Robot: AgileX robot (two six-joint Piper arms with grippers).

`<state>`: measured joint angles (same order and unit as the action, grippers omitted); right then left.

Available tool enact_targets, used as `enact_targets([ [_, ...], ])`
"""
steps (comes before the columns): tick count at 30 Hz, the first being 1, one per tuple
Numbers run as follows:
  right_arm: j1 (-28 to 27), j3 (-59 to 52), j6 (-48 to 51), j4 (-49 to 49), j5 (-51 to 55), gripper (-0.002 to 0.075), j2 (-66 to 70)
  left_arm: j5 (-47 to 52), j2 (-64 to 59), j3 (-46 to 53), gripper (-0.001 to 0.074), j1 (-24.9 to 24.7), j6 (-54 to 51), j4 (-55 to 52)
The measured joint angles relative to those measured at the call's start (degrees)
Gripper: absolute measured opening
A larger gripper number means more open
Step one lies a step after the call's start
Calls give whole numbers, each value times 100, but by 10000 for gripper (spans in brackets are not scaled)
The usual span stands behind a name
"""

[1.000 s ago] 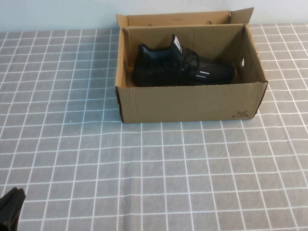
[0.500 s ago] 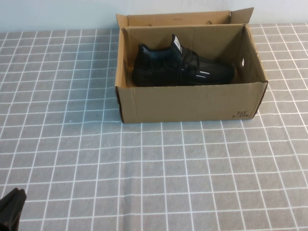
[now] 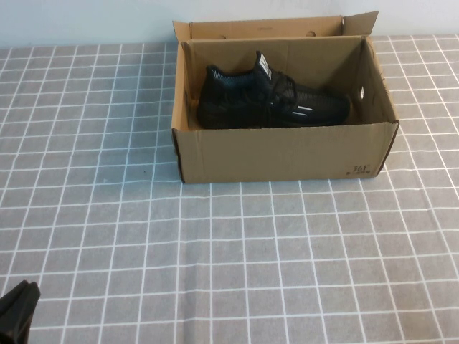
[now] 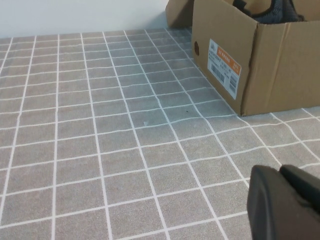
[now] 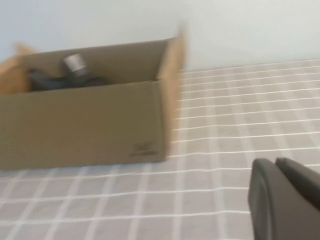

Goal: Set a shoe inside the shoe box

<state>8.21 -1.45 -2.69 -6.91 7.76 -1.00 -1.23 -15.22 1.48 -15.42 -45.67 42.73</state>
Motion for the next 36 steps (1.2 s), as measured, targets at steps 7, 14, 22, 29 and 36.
enact_targets([
  [7, -605, 0, 0, -60, 501, -16, 0, 12, 0, 0, -1, 0, 0, 0],
  [14, -605, 0, 0, -82, 1138, -16, 0, 12, 0, 0, -1, 0, 0, 0],
  [22, -605, 0, 0, -142, 1151, -16, 0, 12, 0, 0, -1, 0, 0, 0],
  [29, -605, 0, 0, -142, 1151, -16, 0, 12, 0, 0, -1, 0, 0, 0],
  [36, -605, 0, 10, -151, 1151, -16, 0, 12, 0, 0, -1, 0, 0, 0],
])
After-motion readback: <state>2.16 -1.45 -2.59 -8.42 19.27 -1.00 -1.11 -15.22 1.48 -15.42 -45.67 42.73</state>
